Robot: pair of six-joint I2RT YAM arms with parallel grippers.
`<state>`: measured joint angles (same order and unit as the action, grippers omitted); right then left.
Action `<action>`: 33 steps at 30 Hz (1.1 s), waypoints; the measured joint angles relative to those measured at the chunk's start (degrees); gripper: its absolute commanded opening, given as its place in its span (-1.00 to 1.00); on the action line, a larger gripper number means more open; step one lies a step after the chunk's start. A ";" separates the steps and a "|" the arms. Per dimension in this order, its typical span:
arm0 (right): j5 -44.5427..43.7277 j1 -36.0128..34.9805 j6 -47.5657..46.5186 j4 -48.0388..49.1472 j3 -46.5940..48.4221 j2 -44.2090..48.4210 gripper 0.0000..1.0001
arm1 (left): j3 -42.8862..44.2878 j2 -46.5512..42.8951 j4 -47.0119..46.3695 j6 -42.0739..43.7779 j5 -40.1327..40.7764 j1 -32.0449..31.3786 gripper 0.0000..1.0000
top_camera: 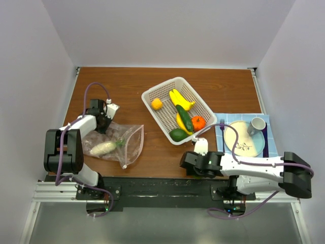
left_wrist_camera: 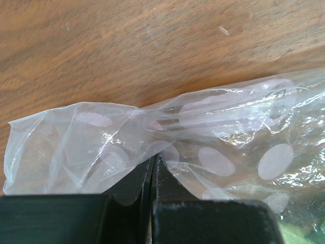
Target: Open the zip-top bag and remove the fake food
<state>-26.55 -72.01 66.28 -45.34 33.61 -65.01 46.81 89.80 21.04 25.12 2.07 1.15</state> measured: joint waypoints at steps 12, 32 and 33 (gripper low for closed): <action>-8.15 21.00 -27.96 4.48 42.34 -17.42 -0.09 | -1.66 -1.73 0.13 0.07 0.17 0.00 -1.00; -7.23 11.76 -48.33 17.79 44.48 -24.11 0.42 | -2.08 -2.19 0.31 0.02 0.15 0.00 -1.00; -6.86 9.77 -49.07 19.54 43.19 -23.41 0.26 | -2.08 -2.19 0.31 0.00 0.13 0.00 -1.00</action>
<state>-33.41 -62.24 17.21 -25.80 76.79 -88.42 44.73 87.61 21.34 25.12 2.20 1.15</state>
